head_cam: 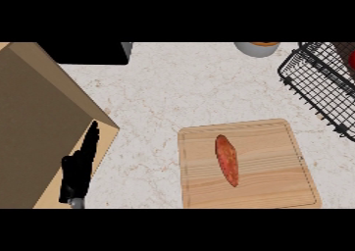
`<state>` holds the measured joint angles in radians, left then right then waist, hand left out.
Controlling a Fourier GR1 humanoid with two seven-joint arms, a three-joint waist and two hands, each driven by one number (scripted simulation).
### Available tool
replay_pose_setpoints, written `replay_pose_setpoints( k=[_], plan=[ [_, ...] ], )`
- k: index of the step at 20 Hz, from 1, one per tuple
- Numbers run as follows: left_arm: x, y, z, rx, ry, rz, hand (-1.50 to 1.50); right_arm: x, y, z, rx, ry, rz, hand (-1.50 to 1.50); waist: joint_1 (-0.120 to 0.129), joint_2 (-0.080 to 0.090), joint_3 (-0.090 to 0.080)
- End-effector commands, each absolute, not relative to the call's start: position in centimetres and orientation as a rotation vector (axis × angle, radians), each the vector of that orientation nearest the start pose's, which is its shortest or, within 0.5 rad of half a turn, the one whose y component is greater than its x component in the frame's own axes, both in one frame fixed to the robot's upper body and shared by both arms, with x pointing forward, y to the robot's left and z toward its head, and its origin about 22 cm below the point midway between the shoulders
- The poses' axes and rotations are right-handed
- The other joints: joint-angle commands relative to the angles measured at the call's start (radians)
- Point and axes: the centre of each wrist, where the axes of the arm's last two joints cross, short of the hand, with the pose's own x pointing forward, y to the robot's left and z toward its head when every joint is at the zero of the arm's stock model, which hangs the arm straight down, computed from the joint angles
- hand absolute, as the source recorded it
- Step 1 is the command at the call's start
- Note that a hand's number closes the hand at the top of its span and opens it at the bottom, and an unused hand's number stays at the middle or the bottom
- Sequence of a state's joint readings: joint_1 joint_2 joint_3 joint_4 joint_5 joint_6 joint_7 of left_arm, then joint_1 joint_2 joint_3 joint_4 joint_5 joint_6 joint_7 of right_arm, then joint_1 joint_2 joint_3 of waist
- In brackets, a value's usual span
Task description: Pick the tomato from the cutting board and place it in the tiered basket
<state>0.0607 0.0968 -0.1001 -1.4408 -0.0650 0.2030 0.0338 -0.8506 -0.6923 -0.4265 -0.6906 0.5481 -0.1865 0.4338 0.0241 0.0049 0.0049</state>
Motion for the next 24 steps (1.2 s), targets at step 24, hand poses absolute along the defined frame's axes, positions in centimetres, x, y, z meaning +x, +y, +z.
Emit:
replay_pose_setpoints(
  k=[24],
  plan=[
    [19.9,25.4,-5.9,0.307,-1.28,0.03,0.0,20.6,-57.8,25.0,-1.238,-1.311,-0.856,-1.5,-0.09,-0.021,-0.006]
  ],
)
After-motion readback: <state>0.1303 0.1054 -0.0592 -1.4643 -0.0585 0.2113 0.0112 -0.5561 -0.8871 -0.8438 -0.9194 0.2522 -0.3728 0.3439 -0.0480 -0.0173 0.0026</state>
